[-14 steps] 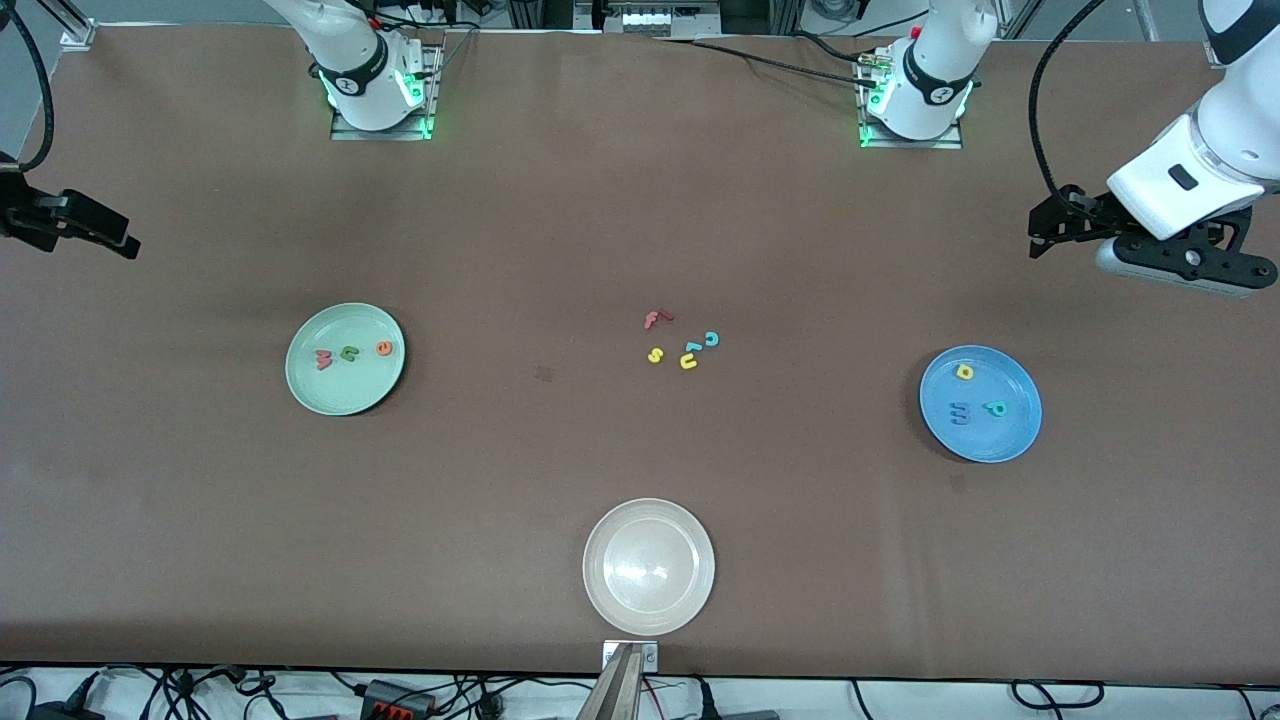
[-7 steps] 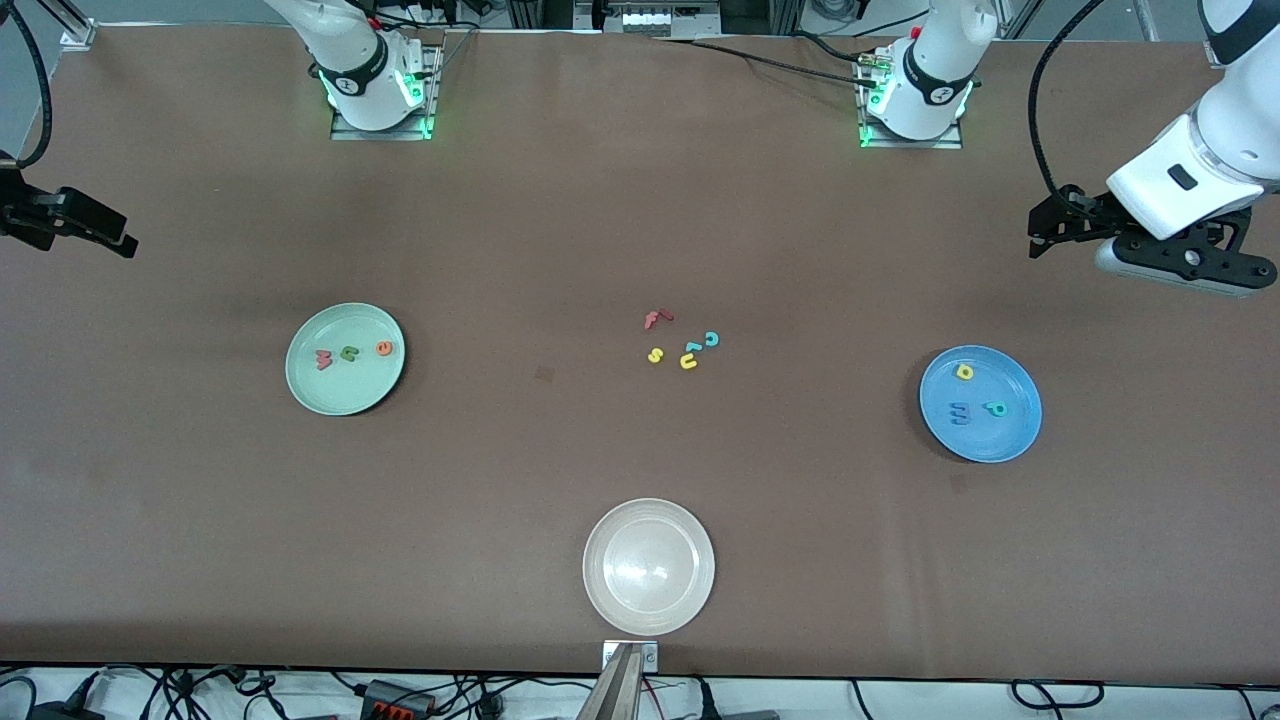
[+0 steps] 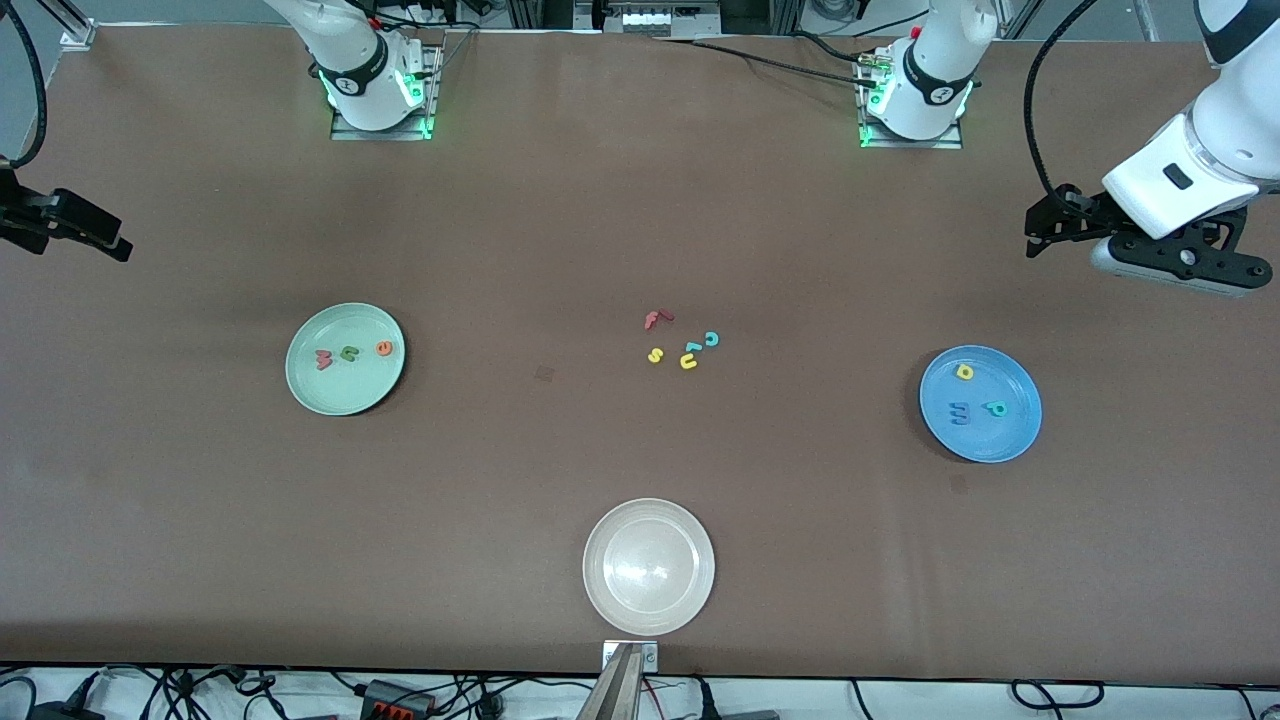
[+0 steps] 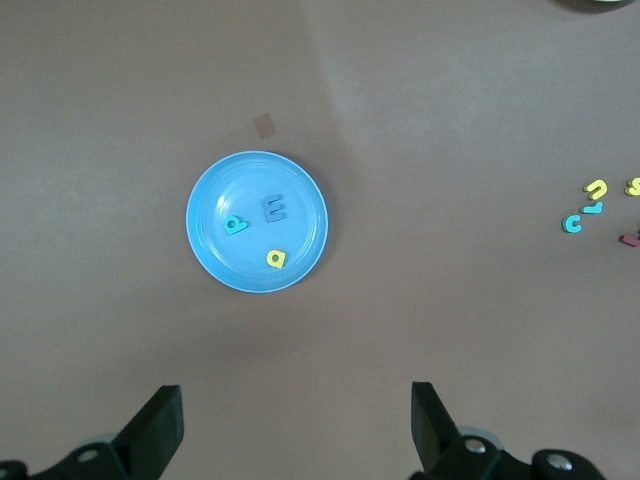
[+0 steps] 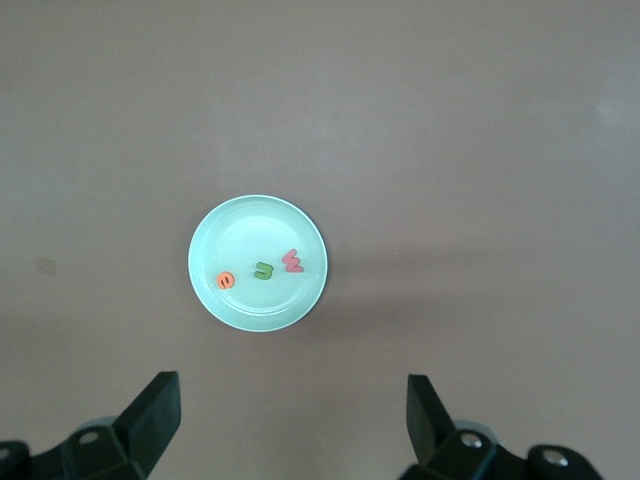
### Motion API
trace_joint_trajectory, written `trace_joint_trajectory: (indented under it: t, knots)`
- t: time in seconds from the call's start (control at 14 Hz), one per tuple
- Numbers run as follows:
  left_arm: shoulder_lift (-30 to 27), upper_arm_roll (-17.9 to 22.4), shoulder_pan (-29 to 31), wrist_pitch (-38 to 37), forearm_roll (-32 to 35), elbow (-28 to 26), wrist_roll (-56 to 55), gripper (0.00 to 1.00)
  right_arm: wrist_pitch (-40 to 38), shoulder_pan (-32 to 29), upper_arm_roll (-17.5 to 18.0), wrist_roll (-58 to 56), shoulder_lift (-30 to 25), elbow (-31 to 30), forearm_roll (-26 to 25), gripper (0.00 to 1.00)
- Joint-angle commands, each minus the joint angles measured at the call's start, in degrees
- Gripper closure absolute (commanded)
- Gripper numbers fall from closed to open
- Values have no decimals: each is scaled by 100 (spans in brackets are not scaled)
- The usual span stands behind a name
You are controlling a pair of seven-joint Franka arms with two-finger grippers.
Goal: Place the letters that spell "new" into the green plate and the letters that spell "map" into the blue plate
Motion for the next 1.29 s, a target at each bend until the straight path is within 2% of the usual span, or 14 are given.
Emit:
trace_joint_trajectory:
  t: [0.0, 1.21]
  knots:
    - [-64, -26, 31, -11, 1, 26, 73, 0, -15, -8, 39, -29, -37, 53, -71, 0]
    - [-64, -26, 31, -11, 1, 26, 73, 0, 91, -61, -5, -73, -11, 0, -150, 0]
